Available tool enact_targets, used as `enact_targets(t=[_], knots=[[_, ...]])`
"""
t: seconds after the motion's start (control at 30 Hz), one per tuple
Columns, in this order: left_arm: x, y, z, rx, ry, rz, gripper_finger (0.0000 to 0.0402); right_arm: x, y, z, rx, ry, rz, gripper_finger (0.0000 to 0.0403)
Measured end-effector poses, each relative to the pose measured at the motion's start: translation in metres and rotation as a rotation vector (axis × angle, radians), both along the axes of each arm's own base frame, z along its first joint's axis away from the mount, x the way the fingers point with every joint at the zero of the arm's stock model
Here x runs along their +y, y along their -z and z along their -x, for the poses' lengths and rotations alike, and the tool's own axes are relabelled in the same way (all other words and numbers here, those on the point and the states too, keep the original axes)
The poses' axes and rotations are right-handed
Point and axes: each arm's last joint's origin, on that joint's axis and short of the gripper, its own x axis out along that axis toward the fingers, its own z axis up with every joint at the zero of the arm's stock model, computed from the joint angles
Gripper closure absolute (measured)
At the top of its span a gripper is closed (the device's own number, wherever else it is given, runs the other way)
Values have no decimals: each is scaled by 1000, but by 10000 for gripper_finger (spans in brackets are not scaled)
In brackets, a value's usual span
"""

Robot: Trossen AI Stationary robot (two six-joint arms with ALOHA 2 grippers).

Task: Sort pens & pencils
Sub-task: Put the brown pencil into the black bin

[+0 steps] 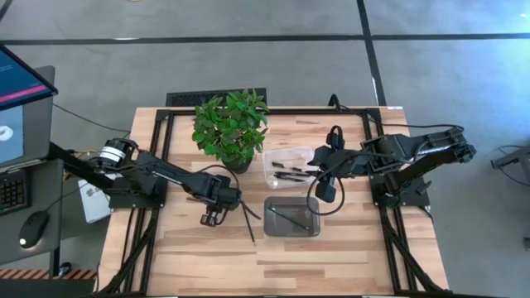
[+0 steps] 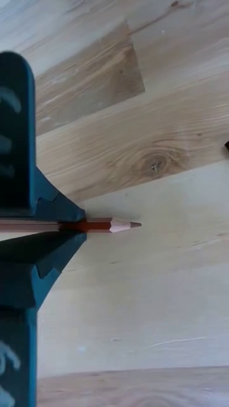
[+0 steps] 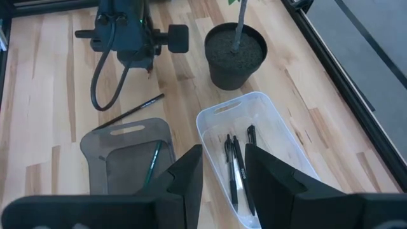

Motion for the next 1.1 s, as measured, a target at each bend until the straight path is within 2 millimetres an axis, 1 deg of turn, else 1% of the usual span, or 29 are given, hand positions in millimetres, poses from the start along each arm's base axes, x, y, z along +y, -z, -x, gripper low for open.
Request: enact_targets(t=[0.13,0.23,0.5,0.67,0.73,0.83,0.97,1.1], knots=[[-2,-7,-6,-1,6,9,394,0,0,0,0,0,0,264],[-3,-11,-11,-39,6,16,395,0,0,0,0,0,0,265],[-4,-14,-11,-25,-9,17,395,0,0,0,4,0,1,264],[-11,-16,-11,-26,11,20,395,0,0,0,6,0,1,266],[-16,-23,-15,-39,27,20,395,0,0,1,8,0,2,266],[-23,-38,-21,-55,51,-3,395,0,0,1,7,0,2,264],[-33,-62,-29,-86,86,-51,395,0,1,1,8,0,2,265],[-42,-88,-38,-141,116,-55,395,-1,2,2,28,0,7,266]])
